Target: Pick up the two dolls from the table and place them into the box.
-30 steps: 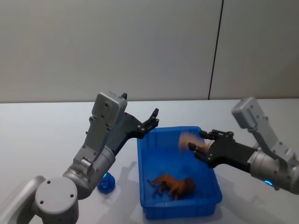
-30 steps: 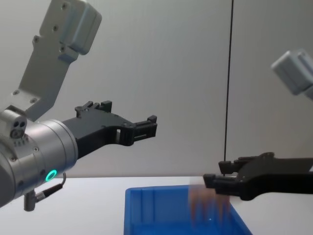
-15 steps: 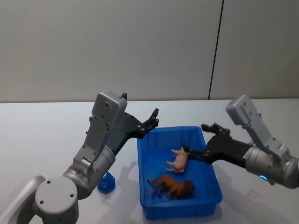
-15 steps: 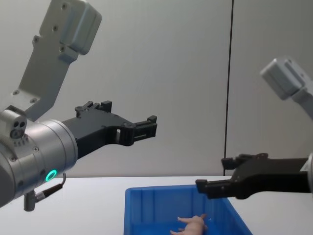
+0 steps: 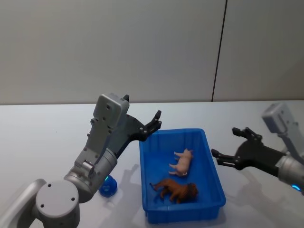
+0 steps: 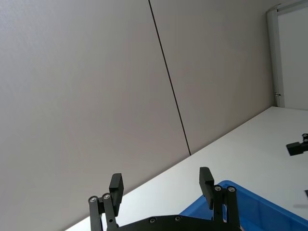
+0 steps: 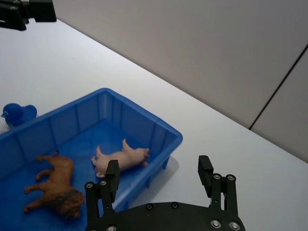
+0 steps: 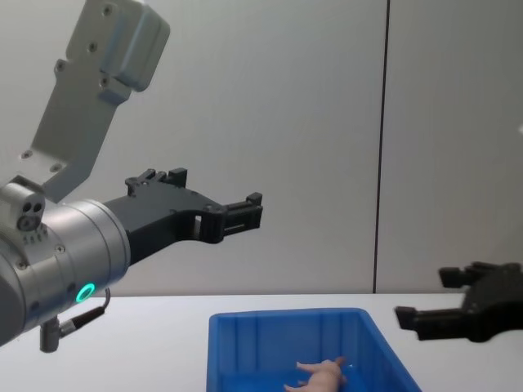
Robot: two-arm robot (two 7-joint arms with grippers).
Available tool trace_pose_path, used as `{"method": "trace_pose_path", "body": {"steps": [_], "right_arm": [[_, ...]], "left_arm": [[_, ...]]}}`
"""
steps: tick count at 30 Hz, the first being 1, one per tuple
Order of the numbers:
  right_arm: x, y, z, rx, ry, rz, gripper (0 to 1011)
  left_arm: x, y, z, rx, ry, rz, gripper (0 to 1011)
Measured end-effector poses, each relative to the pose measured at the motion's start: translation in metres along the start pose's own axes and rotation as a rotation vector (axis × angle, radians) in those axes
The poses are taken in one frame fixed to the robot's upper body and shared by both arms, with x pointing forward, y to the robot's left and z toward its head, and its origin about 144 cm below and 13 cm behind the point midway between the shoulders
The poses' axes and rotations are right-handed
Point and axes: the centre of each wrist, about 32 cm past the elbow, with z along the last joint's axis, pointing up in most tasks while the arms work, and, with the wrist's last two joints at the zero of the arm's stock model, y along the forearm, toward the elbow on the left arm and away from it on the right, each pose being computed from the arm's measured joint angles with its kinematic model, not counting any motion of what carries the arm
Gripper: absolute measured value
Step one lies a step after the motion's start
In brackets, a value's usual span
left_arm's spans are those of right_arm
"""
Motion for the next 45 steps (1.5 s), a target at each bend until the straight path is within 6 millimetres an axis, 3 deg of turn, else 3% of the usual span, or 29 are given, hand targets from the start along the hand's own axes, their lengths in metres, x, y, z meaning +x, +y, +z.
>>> {"method": "trace_pose_path", "body": {"steps": [17, 36, 45], "right_arm": [[0.008, -0.027, -0.013, -0.009, -0.004, -0.026, 1001], [0.010, -0.034, -0.016, -0.012, -0.006, -0.031, 1001], [0.011, -0.035, -0.017, -0.013, -0.006, -0.032, 1001]], "left_arm": [[0.000, 0.007, 0.000, 0.028, -0.002, 0.047, 1001], [0.008, 0.060, -0.003, 0.245, 0.036, 0.156, 1001], [0.013, 0.084, -0.015, 0.349, 0.069, 0.142, 1001]]}}
